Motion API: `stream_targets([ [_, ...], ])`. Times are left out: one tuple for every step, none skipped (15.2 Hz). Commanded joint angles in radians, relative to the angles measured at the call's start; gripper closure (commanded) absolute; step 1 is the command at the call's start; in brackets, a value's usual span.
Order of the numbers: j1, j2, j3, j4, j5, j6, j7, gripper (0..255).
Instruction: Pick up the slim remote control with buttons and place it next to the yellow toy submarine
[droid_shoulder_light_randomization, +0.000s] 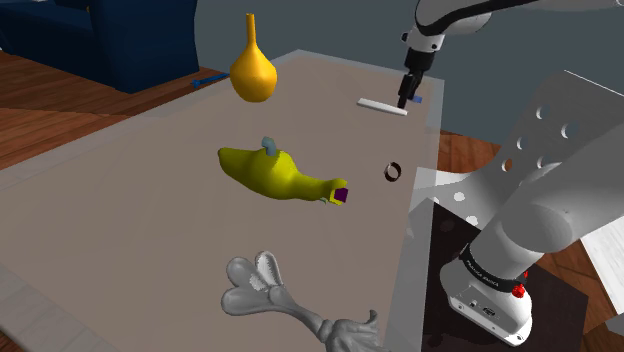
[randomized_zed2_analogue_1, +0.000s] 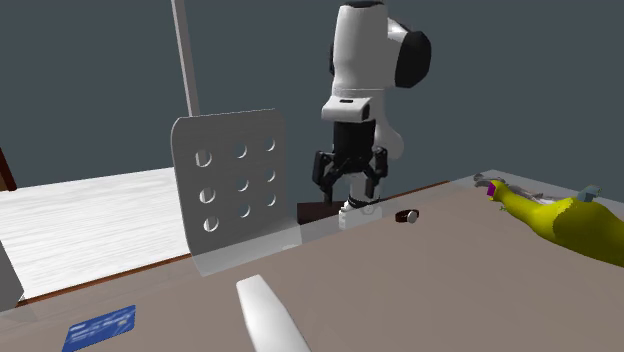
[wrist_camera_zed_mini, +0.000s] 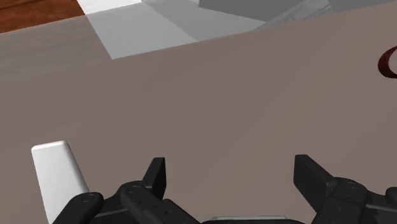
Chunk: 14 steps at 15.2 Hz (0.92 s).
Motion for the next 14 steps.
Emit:
stream_targets([
  [-0.002, 0.074, -0.032, 0.048, 0.016, 0.027, -0.063, 0],
  [-0.004, 0.112, -0.046, 0.076, 0.028, 0.037, -0.093, 0],
  [-0.005, 0.151, -0.058, 0.106, 0.042, 0.046, -0.123, 0],
  [-0.008, 0.191, -0.070, 0.137, 0.058, 0.053, -0.153, 0],
  [-0.011, 0.232, -0.080, 0.169, 0.075, 0.059, -0.184, 0],
  [-0.016, 0.273, -0.089, 0.203, 0.093, 0.063, -0.214, 0],
  [-0.021, 0.314, -0.096, 0.239, 0.113, 0.066, -0.244, 0],
  [-0.029, 0.356, -0.102, 0.276, 0.133, 0.067, -0.274, 0],
  [-0.037, 0.399, -0.107, 0.315, 0.153, 0.067, -0.303, 0],
  [-0.047, 0.442, -0.110, 0.356, 0.174, 0.064, -0.332, 0],
  [-0.059, 0.485, -0.111, 0.399, 0.195, 0.060, -0.359, 0],
  [-0.072, 0.528, -0.110, 0.443, 0.215, 0.055, -0.385, 0],
  [-0.086, 0.572, -0.109, 0.490, 0.235, 0.048, -0.410, 0],
  [-0.101, 0.616, -0.106, 0.539, 0.253, 0.039, -0.433, 0],
])
